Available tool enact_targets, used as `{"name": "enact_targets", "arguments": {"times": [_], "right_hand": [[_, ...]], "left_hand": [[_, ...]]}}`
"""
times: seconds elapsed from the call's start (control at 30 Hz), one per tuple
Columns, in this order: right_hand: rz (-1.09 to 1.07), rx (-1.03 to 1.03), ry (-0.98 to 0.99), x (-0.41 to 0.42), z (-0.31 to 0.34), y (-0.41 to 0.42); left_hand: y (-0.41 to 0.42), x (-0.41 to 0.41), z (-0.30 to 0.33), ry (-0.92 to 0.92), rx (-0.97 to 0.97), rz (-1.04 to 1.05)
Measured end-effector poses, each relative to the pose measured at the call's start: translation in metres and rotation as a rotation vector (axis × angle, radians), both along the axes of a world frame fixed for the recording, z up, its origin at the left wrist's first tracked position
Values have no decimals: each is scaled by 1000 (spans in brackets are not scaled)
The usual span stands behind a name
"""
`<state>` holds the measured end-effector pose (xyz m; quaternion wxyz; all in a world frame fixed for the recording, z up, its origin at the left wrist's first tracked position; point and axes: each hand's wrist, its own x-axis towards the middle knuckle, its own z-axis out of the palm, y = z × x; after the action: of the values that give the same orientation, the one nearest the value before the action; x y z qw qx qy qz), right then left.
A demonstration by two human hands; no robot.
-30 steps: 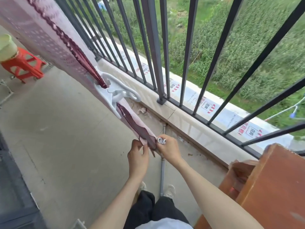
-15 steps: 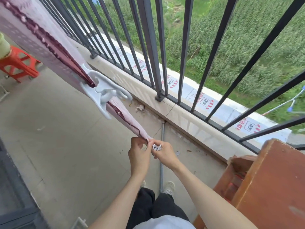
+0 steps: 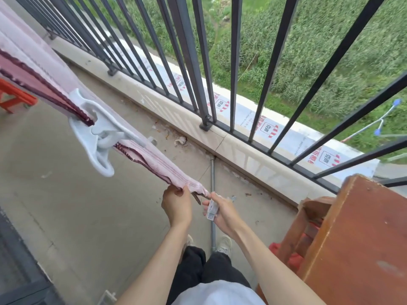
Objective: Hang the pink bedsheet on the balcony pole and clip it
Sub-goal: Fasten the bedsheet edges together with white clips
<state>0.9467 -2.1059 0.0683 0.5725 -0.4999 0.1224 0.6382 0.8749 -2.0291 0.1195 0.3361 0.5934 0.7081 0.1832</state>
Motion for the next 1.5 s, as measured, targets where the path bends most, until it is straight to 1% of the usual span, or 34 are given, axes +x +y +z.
{"name": "enact_targets", "arguments": {"times": [0.07,0.13,0.17,0.23,0.27,0.4,0.5,0.6,0.7,0.83,0.93,1.03,1.3,1.4,1.5], "right_hand": [[91,-61,-116,-2,-5,-3],[88,-107,-200,-3,-8,-3],[33,-110,-180,-2,-11,-3],[-88,-95,-61,1,-17,-4],[-96,-94,-5,2,-17,-6],[-40,-106,151,3,-17,-12],[-7,-136,221,1,-18,-13],[90,-157,261,-1,-16,-11],[163,-147,306,-4,-18,-10],[150,-115,422,-7,-20,-16],[110,-104,456,-8,-19,-15],[93,-98,454,-7,-14,-4],[155,-115,358,1,-2,14],[273,-137,224,-1,2,13],[346,-147,90,0,6,5]], "left_hand": [[1,1,-5,8,-13,-9],[1,3,-6,4,-51,3],[0,4,-6,-1,-68,13],[0,5,-8,-16,-90,25],[1,4,-10,-18,-101,28],[9,-1,-19,2,-157,28],[12,-1,-18,21,-196,27],[12,0,-16,31,-212,50],[11,1,-16,-32,-243,96],[11,3,-17,-154,-277,166],[10,5,-12,-162,-293,182],[8,7,-7,-137,-303,146],[9,3,-10,-15,-307,82],[4,-1,-7,64,-279,-23],[-6,-9,-1,13,-325,-172]]}}
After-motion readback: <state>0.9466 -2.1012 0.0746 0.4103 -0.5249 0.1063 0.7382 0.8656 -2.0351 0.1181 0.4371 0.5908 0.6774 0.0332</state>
